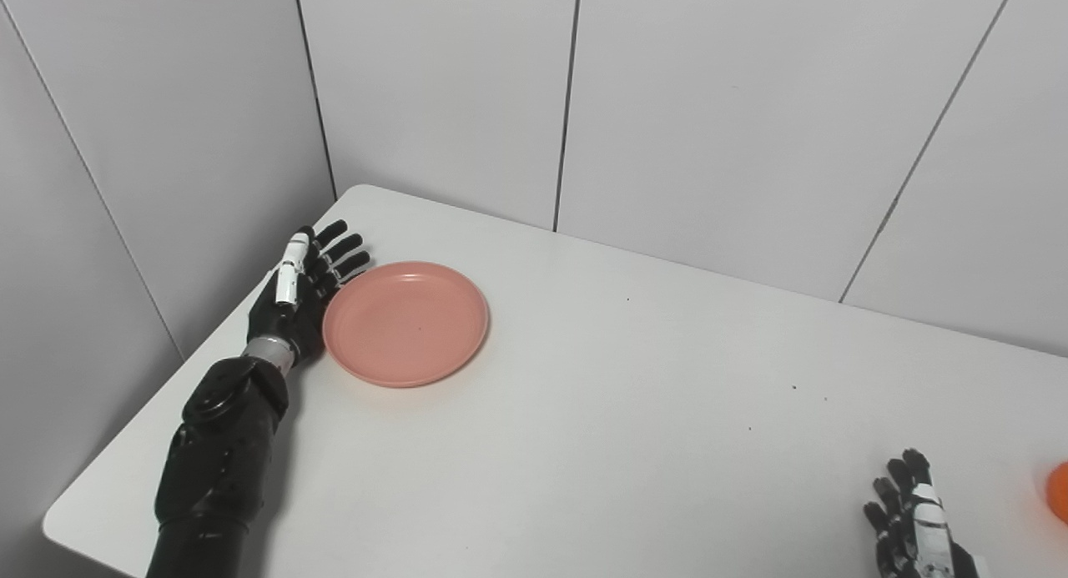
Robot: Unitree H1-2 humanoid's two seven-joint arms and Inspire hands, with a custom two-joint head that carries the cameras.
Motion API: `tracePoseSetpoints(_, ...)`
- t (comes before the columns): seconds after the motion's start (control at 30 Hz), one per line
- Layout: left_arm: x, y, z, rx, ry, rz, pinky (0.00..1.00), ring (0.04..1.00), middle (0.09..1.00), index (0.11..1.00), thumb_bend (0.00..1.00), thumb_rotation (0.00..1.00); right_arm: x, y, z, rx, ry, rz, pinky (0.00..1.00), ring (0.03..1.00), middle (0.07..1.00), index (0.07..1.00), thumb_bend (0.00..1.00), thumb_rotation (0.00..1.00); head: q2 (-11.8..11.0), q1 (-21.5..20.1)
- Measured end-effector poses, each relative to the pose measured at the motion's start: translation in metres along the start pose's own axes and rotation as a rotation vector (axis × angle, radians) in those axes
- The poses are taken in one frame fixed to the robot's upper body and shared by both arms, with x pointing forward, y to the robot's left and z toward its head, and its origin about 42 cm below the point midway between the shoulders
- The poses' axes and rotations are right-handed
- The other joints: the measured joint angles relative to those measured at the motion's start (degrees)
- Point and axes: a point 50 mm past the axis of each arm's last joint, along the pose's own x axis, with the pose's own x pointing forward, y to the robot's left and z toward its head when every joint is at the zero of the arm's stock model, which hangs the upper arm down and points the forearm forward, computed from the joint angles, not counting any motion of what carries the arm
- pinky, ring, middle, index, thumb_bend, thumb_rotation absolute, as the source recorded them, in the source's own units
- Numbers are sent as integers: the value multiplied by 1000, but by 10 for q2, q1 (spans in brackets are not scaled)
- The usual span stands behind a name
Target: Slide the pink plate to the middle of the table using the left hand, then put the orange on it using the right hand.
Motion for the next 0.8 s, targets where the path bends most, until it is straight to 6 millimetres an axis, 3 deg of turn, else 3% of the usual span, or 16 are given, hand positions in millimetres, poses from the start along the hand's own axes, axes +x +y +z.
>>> tracePoseSetpoints(0.3, -1, -13, -5, -18, 14, -40, 792, 821, 839, 824, 354, 1000, 0, 0, 0, -3, 0, 0, 1000, 1000, 1000, 1000, 76, 1000, 3, -4)
tracePoseSetpoints(0.8, -5, -57, -19, -56, 53, -119, 796, 819, 831, 814, 329, 1000, 0, 1, 4, -9, -9, 2, 1000, 1000, 1000, 1000, 86, 1000, 9, -11)
